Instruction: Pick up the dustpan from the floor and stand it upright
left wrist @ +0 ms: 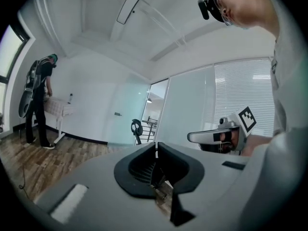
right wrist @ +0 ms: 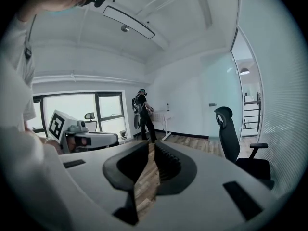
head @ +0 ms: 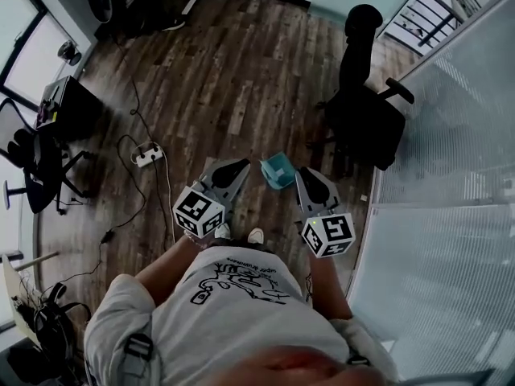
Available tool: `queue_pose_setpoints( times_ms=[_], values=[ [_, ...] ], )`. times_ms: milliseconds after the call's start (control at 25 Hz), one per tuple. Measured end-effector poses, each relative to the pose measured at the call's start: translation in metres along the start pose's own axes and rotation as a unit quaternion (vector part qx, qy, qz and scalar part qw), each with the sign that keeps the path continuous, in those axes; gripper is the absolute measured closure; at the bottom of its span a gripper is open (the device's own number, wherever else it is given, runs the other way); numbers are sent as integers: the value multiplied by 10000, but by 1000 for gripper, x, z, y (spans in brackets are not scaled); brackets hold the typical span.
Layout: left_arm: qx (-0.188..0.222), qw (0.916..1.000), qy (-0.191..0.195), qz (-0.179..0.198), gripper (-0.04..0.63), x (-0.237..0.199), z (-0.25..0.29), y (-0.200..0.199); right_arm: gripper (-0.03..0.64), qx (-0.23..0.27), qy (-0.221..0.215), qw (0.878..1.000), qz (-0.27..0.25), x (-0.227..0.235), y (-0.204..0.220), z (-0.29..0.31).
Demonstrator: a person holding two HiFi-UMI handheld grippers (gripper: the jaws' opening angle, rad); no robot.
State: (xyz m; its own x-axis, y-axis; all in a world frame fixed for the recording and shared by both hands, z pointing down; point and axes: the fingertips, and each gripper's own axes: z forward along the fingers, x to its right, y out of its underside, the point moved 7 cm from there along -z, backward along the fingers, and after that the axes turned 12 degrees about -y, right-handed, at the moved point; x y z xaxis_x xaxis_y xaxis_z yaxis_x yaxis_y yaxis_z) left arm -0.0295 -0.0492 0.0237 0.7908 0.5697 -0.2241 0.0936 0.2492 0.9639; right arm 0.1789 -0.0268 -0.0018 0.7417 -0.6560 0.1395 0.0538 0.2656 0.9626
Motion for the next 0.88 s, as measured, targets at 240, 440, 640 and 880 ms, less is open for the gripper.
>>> queue_pose_setpoints(
  times_ms=[240,440,640,880],
  values=[
    [202,9994,223,178,581,19,-16,-31,581,220,100,9992,-321,-29,-34,-22],
    [376,9987,220,252,581,34,-30,-49,583,315,54,9984,-469,-48,-51,-37],
    [461,9976,292,416,581,46,-36,-59,583,366,49,9979,-531,-54,-57,-46],
    [412,9978,311,411,581,50,-32,-59,586,270,87,9979,-579,-53,-56,-48]
  ],
)
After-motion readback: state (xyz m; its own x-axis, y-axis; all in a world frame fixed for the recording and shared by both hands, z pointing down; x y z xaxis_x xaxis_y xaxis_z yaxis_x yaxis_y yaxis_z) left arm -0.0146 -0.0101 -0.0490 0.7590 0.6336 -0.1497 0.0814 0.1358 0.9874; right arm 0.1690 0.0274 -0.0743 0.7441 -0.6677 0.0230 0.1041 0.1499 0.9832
